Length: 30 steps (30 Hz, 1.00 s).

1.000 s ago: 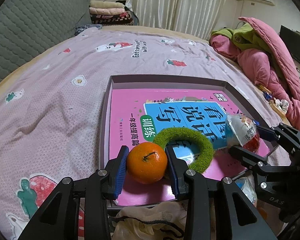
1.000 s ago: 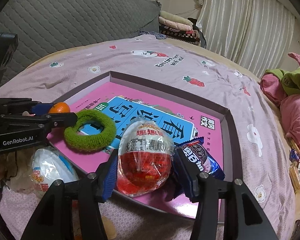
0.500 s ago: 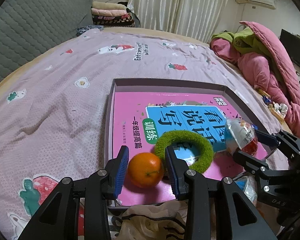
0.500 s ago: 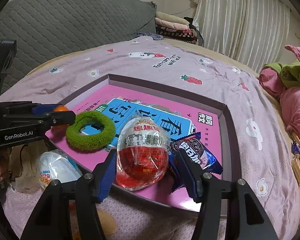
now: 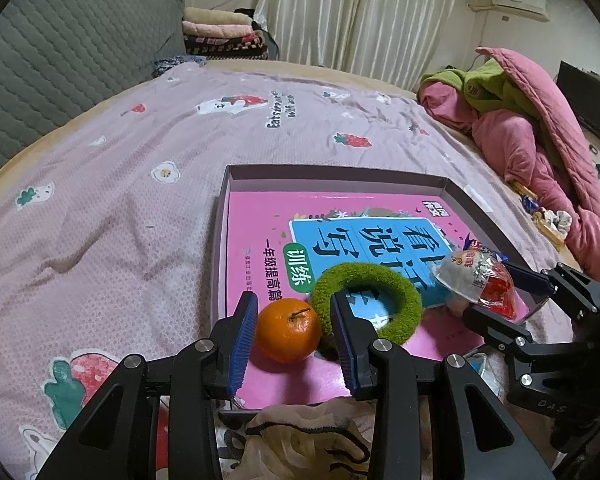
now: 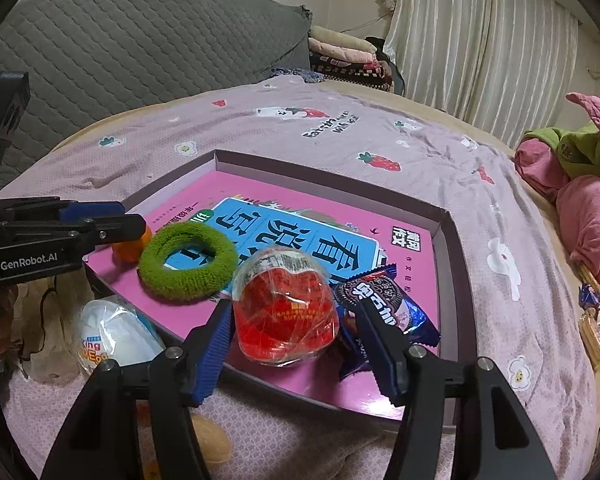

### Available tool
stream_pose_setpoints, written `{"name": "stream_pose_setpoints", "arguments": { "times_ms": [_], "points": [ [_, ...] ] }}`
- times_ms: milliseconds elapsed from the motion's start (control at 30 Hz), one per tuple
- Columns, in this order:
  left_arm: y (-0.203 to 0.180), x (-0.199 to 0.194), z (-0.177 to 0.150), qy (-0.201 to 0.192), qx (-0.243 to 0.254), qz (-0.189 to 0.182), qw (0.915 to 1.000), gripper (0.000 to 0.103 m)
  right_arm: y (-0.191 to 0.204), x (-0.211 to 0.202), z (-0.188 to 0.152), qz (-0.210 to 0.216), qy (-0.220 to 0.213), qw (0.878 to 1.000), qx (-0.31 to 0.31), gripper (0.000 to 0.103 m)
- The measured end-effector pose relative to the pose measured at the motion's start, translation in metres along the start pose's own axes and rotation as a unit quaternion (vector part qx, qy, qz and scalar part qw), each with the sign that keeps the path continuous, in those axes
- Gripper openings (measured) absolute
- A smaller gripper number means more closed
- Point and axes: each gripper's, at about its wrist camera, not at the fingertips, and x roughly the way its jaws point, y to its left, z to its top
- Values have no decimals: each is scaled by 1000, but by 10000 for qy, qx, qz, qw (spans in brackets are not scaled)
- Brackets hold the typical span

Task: Organize objects
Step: 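Lower the chocolate egg beside the Oreo pack and open the right tool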

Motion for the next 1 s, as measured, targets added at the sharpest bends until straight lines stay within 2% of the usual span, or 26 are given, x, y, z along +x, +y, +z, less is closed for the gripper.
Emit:
{"name": "stream_pose_setpoints", "arguments": {
  "times_ms": [200,733,1000],
  "points": [
    [-6,-10,0,-116,74,-104,9999,39,0,-5,0,-43,-68,10000,-16,63],
    [-9,-17,2,-187,96,-88,9997,39,1,-14,2,-48,-226,9997,-34,65],
    [-10,-29,5,-347,88,-165,9992,39,2,-24,6,-68,-487,9988,-66,72]
  ]
}}
